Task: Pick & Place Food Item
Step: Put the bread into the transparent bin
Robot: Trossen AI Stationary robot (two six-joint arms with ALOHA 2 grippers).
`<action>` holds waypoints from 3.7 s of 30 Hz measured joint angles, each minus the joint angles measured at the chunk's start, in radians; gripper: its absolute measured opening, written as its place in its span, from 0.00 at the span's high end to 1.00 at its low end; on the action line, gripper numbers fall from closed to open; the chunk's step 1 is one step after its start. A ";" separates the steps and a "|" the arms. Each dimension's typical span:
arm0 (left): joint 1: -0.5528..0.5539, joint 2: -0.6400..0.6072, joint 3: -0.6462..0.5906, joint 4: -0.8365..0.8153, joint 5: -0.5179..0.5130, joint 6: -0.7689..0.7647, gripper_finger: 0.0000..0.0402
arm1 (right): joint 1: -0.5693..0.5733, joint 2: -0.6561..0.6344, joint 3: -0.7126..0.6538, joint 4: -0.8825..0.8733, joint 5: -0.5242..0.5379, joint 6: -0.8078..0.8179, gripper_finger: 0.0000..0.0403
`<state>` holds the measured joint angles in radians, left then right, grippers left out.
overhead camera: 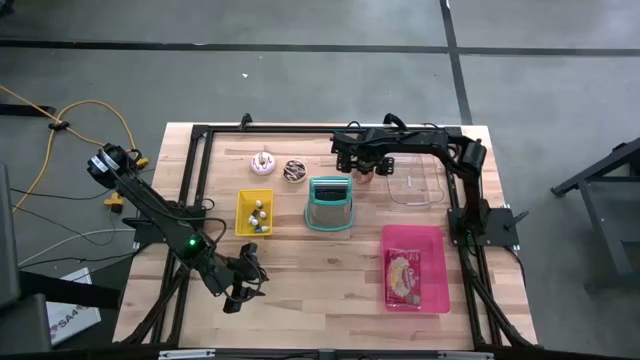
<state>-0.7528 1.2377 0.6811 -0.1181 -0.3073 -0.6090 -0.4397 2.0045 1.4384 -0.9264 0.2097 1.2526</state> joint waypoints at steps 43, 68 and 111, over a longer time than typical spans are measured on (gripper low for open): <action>0.000 0.000 0.000 0.000 0.000 0.000 0.53 | 0.016 -0.013 0.000 -0.007 0.046 0.000 0.54; 0.000 0.000 0.000 0.000 0.000 0.000 0.53 | 0.018 -0.026 0.000 -0.010 0.046 0.000 0.45; 0.000 0.000 0.000 0.016 0.000 0.000 0.53 | 0.106 -0.274 0.002 -0.207 0.176 0.038 0.45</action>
<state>-0.7528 1.2381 0.6811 -0.1024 -0.3073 -0.6090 -0.3340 1.7304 1.4399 -1.1339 0.3854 1.2901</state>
